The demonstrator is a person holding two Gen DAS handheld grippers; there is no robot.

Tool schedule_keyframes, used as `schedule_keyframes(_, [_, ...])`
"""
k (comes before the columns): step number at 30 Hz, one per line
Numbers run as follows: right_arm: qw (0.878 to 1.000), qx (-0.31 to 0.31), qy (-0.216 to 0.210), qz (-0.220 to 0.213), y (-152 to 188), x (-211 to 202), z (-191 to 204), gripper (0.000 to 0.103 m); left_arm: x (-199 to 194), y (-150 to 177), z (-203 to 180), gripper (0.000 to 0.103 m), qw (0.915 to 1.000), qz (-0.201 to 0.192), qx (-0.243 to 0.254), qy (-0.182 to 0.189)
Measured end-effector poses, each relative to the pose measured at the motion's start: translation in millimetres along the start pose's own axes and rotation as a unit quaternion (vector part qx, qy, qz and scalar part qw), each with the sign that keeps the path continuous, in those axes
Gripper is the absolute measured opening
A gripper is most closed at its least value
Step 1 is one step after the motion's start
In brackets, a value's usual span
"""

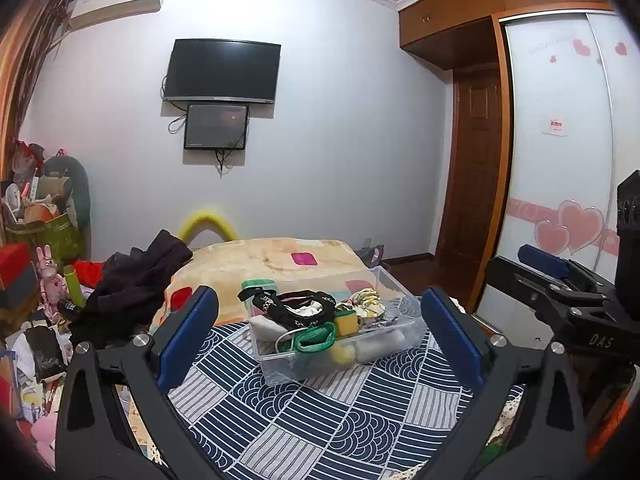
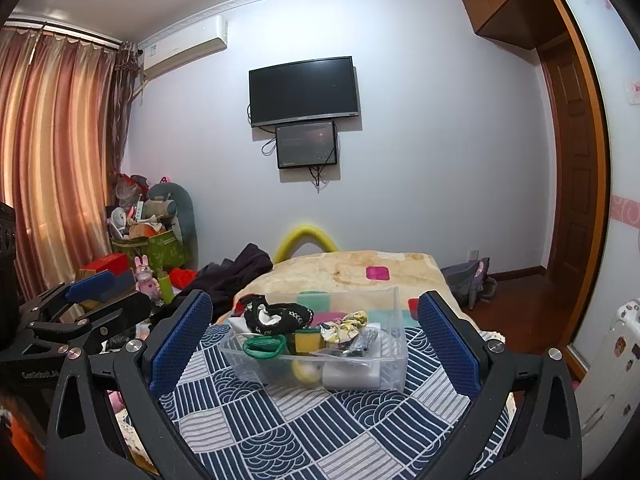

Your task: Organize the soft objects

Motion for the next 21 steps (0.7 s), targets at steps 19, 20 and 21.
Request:
schedule_keyframes(19, [1.0,-0.001,-0.004,0.007,-1.7,2.2,-0.9,0.103,-2.2,-1.1,-0.2,0.103,0.9999,-0.004,-0.008,0.011])
schedule_keyframes(20, [1.0,-0.002,-0.005,0.007,-1.6,2.2,-0.9,0.103,-2.2,-1.2,-0.2,0.103,0.9999,-0.004,-0.008,0.011])
schedule_keyframes(21, [1.0,-0.003,-0.005,0.007,-1.5,2.4,-0.6,0.103,-2.1,-1.1,0.0,0.103,0.9999,-0.004,-0.008,0.01])
Point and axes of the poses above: each gripper's, at about its wrist camera, not at the fingertips, and x roughly the way its jaws point, z to its left, y to its underside, the point moved 4 cm from there along x, roughly the way its jaws point, and after that the axes turned 7 degrees about -x, right-handed, at the moved point
